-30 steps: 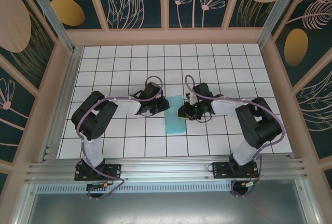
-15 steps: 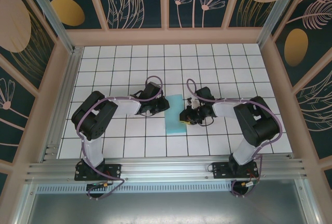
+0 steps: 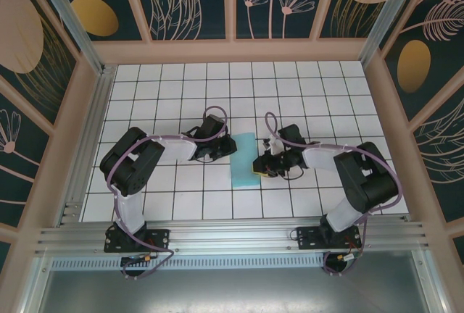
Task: Fold a paper plane with a square sheet of paper (pick it up from the middle)
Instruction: Fold the square sheet of paper in half at the center of the table.
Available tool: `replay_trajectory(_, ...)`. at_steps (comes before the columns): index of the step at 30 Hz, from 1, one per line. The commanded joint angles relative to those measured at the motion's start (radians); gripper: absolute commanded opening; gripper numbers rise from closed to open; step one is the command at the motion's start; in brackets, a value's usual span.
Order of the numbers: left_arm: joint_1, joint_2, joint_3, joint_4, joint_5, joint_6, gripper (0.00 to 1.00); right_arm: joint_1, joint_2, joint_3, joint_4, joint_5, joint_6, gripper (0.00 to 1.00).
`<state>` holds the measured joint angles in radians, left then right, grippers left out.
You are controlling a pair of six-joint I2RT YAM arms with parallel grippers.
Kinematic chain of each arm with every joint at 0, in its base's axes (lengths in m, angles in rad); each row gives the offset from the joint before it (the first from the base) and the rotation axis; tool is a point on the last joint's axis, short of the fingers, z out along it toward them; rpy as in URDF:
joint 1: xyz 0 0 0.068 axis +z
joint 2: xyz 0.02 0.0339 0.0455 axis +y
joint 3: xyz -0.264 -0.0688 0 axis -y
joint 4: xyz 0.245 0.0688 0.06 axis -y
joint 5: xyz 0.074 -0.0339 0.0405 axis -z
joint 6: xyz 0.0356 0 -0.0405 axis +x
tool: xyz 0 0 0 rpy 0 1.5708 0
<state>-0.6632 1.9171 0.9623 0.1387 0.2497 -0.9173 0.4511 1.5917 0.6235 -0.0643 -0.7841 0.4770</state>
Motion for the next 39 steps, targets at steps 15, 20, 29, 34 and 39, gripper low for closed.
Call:
replay_trajectory(15, 0.004, 0.117, -0.056, -0.137, -0.119, 0.004, 0.16, -0.007, -0.093, -0.073, -0.12, -0.003, 0.017, 0.24)
replay_trajectory(20, 0.004, 0.114, -0.052, -0.137, -0.117, 0.004, 0.16, -0.002, -0.029, -0.085, -0.174, 0.088, -0.014, 0.24)
replay_trajectory(29, 0.004, -0.021, -0.017, -0.073, -0.039, 0.041, 0.25, 0.0, -0.038, -0.058, -0.213, 0.149, -0.017, 0.22)
replay_trajectory(34, -0.01, -0.071, 0.053, 0.009, 0.071, 0.055, 0.32, 0.003, -0.045, -0.046, -0.208, 0.154, -0.011, 0.18)
replay_trajectory(39, -0.039, 0.02, 0.129, 0.06, 0.142, 0.029, 0.28, 0.004, -0.039, -0.045, -0.194, 0.159, -0.003, 0.15)
